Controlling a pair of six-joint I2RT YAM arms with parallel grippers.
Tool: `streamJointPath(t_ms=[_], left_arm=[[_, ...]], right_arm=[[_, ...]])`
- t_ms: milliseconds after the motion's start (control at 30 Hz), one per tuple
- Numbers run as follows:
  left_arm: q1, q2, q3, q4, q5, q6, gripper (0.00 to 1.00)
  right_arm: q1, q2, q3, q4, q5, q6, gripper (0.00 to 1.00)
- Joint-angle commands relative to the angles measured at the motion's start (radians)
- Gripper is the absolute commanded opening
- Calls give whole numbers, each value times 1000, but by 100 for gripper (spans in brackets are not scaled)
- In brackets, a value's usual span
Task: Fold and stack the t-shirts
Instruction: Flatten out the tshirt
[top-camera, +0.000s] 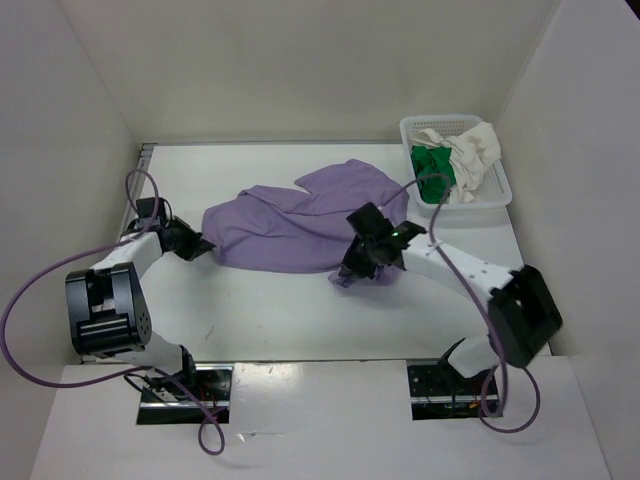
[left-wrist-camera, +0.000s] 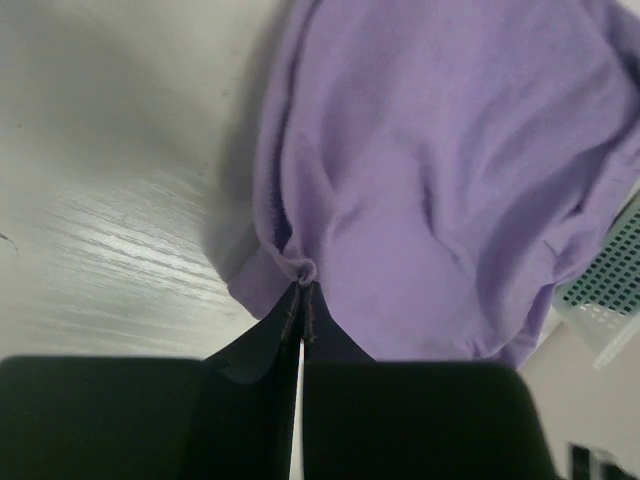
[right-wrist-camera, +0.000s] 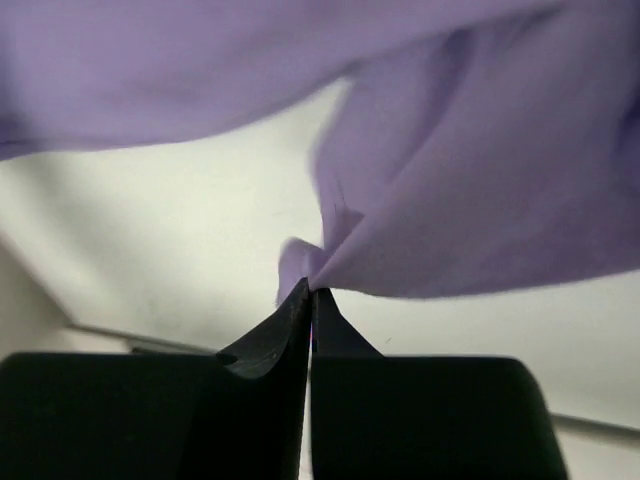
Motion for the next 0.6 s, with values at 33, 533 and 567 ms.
streamJointPath(t_ms=[33,533,567], left_arm=[[-12,-118,196,-80,19,52,0],[226,-183,1049,-211,341,-138,0],[226,-183,1093,-224,320,-138,0]], right_arm=[[-105,-288,184,-191,99,-152,0],[-404,-177,1348,-374,164,-559,0],[-391,-163,1468,-374,164,-559,0]])
